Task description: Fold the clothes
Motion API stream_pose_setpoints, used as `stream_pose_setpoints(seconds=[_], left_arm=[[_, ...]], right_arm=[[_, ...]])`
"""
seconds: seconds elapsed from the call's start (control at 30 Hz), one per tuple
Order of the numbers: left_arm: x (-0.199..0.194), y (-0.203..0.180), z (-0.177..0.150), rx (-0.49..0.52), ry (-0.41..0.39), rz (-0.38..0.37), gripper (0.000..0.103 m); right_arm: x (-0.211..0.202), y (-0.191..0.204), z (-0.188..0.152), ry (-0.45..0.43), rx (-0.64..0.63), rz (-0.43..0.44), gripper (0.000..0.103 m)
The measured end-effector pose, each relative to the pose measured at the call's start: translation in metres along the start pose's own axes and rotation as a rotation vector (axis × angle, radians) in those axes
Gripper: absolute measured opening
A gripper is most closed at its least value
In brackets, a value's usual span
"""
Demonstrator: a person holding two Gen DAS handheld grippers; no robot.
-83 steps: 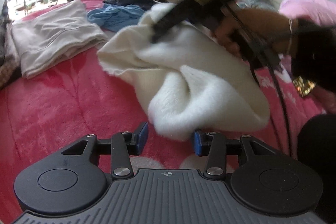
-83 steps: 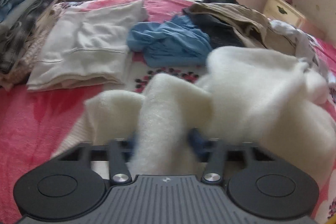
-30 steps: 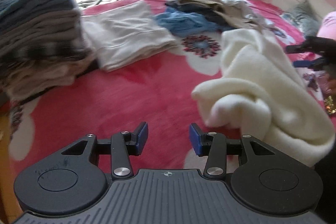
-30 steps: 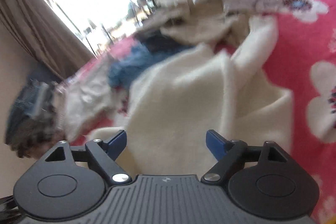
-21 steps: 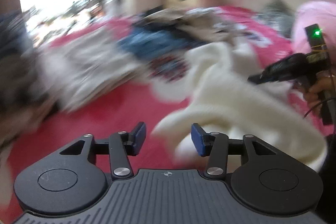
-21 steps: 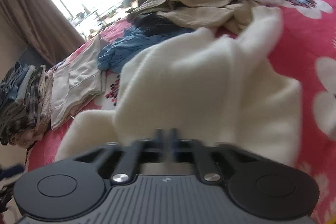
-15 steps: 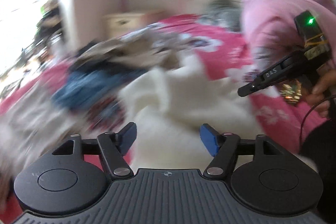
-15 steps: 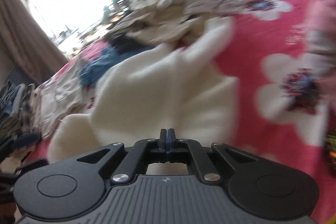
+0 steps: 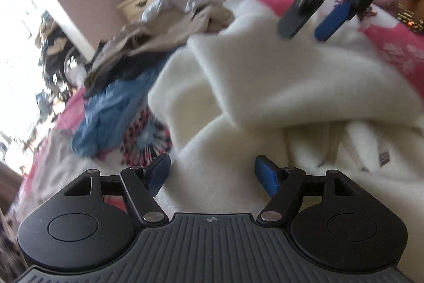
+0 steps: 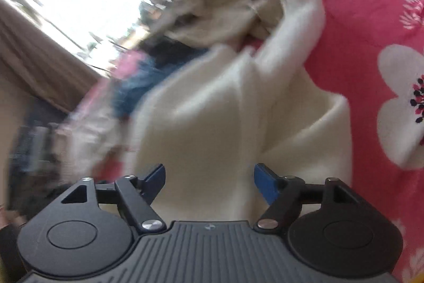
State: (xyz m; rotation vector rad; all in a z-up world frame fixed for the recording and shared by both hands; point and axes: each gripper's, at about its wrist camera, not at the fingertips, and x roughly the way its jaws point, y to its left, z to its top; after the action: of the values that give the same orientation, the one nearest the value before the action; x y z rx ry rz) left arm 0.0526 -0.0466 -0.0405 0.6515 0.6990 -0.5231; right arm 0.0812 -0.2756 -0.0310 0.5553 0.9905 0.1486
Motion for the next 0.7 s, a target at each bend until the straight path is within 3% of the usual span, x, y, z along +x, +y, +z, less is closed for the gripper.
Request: stream_pose_setpoints(seconds=[0.1, 0.17, 0.37, 0.53, 0.7], left_arm=[[0.002, 0.007, -0.006, -0.054, -0.009, -0.019, 0.071], [0.001, 0.009, -0.007, -0.066, -0.035, -0.032, 0.071], [0.014, 0.011, 0.003, -0.073, -0.099, -0.088, 0.071], [0.030, 0.016, 0.012, -0.161, -0.077, -0.127, 0.066], [0.023, 0.020, 0.010, -0.226, -0.096, -0.104, 0.047]], right_arm=[[0.023, 0.007, 0.000, 0.062, 0.013, 0.031, 0.077], [0.018, 0.019, -0.004, 0.036, -0.047, 0.076, 0.053], [0.024, 0.018, -0.002, 0.056, -0.018, 0.133, 0.025], [-0.003, 0.013, -0.007, -0.036, 0.002, 0.123, 0.020], [-0.093, -0.008, -0.027, -0.178, 0.044, 0.024, 0.019]])
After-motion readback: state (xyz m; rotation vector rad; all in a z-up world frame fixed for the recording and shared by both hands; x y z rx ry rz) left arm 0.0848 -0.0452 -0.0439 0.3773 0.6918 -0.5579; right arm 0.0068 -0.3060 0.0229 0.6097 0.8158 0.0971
